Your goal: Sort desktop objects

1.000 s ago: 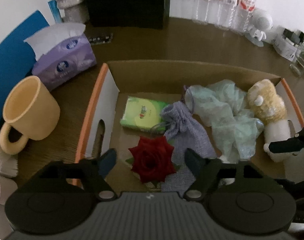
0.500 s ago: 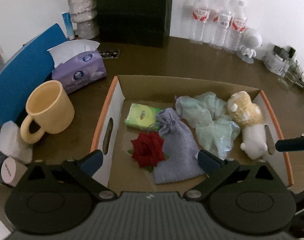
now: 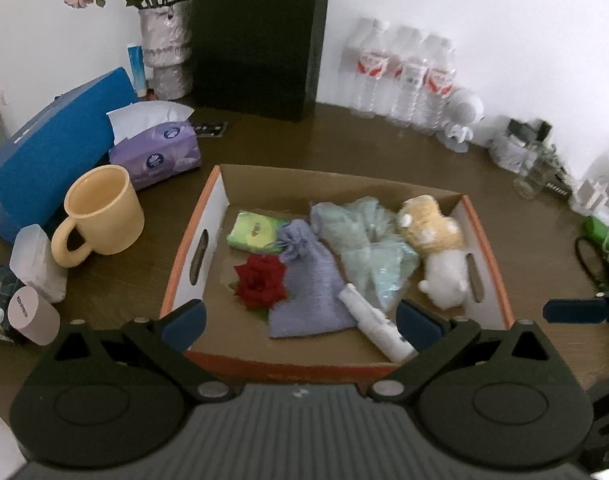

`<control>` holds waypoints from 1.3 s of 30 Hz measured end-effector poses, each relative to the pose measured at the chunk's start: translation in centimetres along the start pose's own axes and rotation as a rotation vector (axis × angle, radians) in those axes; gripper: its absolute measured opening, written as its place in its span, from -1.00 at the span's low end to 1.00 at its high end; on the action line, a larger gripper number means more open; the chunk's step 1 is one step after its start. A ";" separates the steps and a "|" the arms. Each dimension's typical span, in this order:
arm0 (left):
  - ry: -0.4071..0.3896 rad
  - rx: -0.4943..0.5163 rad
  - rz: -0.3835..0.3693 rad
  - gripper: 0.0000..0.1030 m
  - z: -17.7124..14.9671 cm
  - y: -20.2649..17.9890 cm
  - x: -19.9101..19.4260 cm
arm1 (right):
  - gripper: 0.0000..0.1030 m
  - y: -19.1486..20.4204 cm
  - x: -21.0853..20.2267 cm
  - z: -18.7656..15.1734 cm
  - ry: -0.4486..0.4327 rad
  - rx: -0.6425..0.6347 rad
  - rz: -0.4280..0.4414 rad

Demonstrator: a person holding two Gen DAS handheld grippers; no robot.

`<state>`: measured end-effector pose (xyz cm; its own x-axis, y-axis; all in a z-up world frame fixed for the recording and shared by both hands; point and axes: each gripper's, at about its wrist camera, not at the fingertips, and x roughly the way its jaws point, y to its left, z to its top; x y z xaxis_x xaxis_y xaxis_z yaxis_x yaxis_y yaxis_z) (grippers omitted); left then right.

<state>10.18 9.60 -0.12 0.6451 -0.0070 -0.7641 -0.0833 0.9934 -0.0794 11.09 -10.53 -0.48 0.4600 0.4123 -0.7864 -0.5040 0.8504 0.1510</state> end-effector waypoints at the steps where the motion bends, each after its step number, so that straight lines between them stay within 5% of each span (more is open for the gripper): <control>1: -0.004 -0.002 -0.005 1.00 -0.2 -0.1 -0.4 | 0.91 0.0 -0.5 -0.2 -0.010 0.010 -0.006; 19: 0.009 -0.049 -0.018 1.00 -4.0 -0.2 -4.3 | 1.00 -0.4 -4.0 -4.4 -0.041 0.140 -0.046; 39: 0.023 -0.061 0.005 1.00 -3.9 0.5 -3.6 | 1.00 0.0 -3.8 -3.5 -0.049 0.163 -0.072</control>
<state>4.88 9.72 0.08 0.6268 -0.0051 -0.7792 -0.1330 0.9846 -0.1134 6.77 -13.29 0.42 0.5276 0.3603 -0.7693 -0.3453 0.9184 0.1933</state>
